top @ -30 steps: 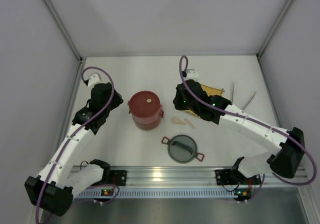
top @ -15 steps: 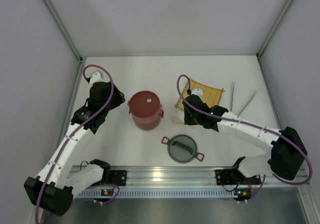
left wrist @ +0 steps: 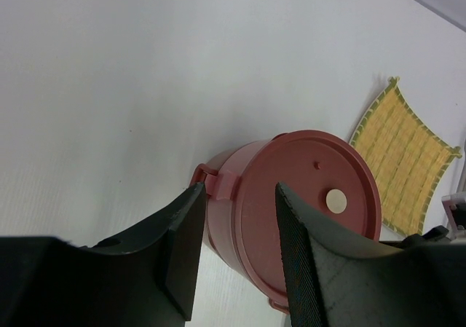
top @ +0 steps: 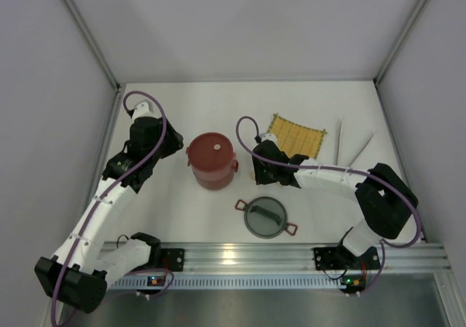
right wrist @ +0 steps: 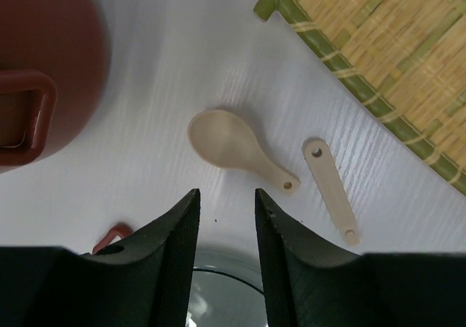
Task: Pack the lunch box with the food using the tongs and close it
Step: Pick up the utensils from the center of the board.
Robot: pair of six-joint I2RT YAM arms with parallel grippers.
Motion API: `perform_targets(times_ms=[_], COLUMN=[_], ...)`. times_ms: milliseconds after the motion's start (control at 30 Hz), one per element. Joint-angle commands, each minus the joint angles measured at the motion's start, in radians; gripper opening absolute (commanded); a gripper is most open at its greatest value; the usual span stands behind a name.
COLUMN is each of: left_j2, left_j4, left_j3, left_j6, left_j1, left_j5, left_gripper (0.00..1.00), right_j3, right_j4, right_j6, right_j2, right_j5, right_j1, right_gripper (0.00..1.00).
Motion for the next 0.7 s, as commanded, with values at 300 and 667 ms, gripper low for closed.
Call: perform_targets(times_ms=[300, 667], left_j2=[-0.001, 0.005], left_j4=[-0.014, -0.015], left_j3=[0.024, 0.021], left_j6=[0.017, 0.014], left_j1=[-0.004, -0.002], left_j5=[0.010, 0.013], left_gripper=[0.48, 0.48], right_j3=[0.040, 0.007], right_j4=[0.138, 0.169], right_j6=[-0.092, -0.112], right_j2=[0.087, 0.098], right_j5=[-0.044, -0.086], right_j1=[-0.060, -0.080], right_gripper=[0.36, 0.39])
